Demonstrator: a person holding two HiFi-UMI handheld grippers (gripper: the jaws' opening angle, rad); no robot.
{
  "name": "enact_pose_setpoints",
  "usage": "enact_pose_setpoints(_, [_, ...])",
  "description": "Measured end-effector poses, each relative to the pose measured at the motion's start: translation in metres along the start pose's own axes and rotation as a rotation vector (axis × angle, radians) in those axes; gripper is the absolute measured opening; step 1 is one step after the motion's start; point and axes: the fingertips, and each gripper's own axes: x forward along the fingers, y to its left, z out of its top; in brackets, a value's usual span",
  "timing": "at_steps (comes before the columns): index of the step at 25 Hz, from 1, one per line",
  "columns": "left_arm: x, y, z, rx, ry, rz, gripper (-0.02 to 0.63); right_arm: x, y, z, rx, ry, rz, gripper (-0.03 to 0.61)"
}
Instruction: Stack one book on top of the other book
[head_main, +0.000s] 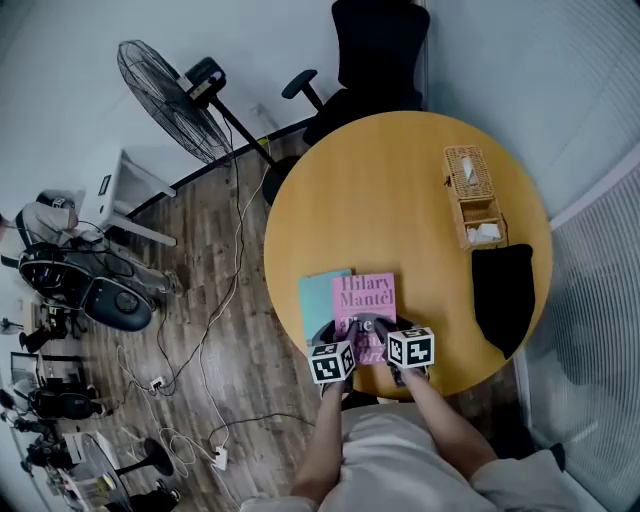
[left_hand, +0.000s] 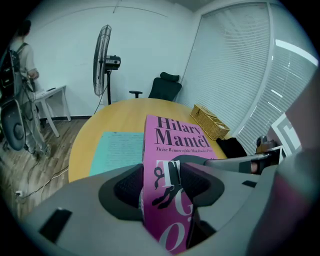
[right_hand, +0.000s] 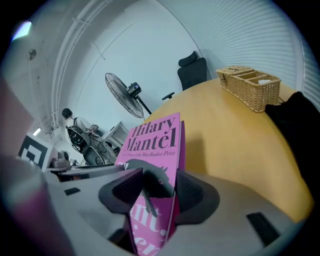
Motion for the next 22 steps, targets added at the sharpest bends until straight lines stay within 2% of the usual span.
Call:
enact_pose_setpoints(4, [-0.008, 0.030, 0.013, -0.005, -0.014, 0.018, 0.249, 0.020, 0.026, 0.008, -0.011, 0.008, 0.019, 0.210])
enact_pose_setpoints(10, [-0.013, 0.071, 0.014, -0.062, -0.011, 0.019, 0.247, 0.048, 0.057, 0.010, -0.067, 0.048, 0.044, 0.216])
enact_pose_setpoints(12, [-0.014, 0.081, 0.016, -0.062, -0.006, 0.023, 0.247, 0.056, 0.068, 0.006, -0.081, 0.080, 0.087, 0.235])
enact_pose_setpoints(14, [-0.015, 0.090, 0.016, -0.064, 0.004, 0.025, 0.247, 0.062, 0.080, 0.001, -0.087, 0.107, 0.152, 0.287])
enact_pose_setpoints(17, [-0.015, 0.102, 0.014, -0.071, 0.016, 0.019, 0.247, 0.067, 0.091, -0.002, -0.094, 0.105, 0.213, 0.299])
enact_pose_setpoints(22, [-0.016, 0.115, 0.011, -0.113, 0.016, 0.002, 0.247, 0.071, 0.103, -0.001, -0.108, 0.090, 0.264, 0.311])
